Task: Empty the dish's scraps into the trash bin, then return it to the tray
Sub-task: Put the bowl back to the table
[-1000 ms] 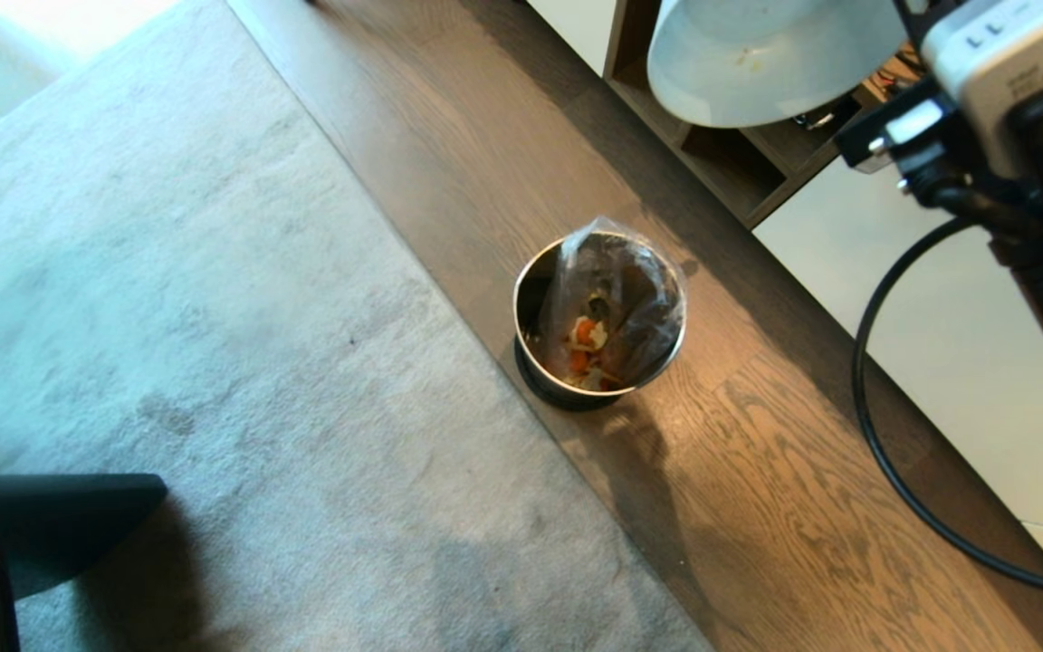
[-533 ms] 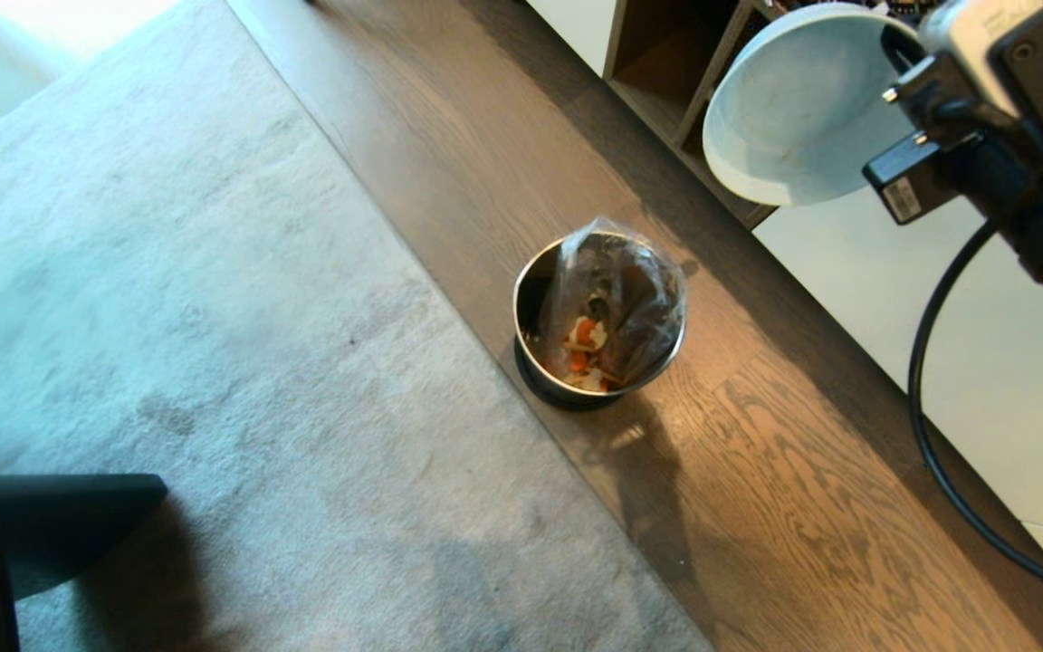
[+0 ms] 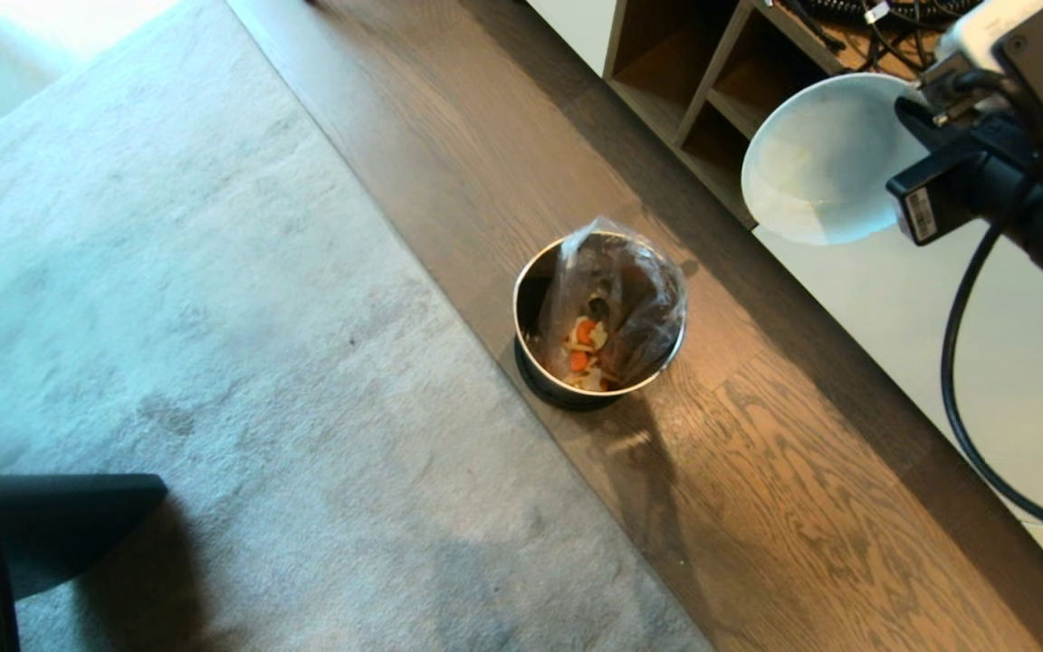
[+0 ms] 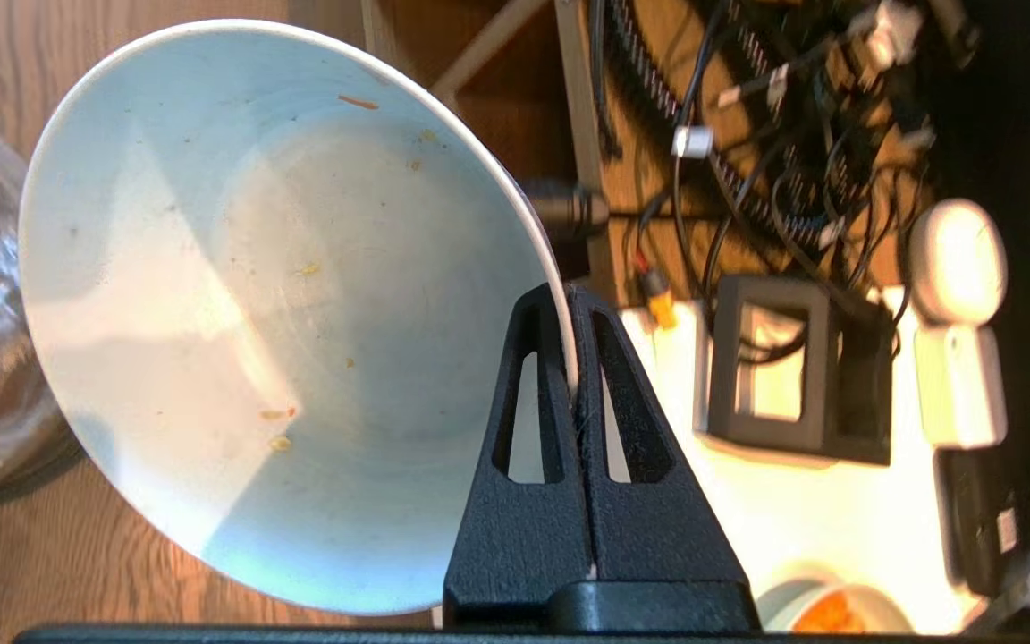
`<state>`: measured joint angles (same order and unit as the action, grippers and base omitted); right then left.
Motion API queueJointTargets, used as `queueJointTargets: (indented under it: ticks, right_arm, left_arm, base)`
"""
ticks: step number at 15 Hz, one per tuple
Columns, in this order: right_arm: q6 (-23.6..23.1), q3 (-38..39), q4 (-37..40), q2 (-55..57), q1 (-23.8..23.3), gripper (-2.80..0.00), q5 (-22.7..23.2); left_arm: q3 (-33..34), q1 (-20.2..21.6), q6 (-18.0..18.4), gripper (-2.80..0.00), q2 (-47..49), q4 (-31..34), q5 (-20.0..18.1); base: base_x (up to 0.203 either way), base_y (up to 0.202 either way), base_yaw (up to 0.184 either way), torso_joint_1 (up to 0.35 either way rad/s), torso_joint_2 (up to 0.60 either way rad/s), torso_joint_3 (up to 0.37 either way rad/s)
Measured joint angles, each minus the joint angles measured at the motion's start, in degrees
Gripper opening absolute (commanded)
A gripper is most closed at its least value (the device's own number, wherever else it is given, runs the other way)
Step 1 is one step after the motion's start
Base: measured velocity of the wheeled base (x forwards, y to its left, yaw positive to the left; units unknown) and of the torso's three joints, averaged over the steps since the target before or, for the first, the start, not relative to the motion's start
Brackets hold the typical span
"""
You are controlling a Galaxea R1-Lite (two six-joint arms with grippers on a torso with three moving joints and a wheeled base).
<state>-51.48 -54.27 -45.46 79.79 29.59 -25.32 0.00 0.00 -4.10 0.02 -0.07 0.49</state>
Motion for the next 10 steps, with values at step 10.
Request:
queueJointTargets:
  ticks: [10]
  right_arm:
    - [10.5, -0.9, 9.9, -0.7, -3.2, -2.80, 0.2]
  left_arm:
    - [0.0, 0.0, 0.0, -2.80, 0.0, 0.0, 0.0]
  base:
    - [0.000, 0.000, 0.000, 0.000, 0.00, 0.000]
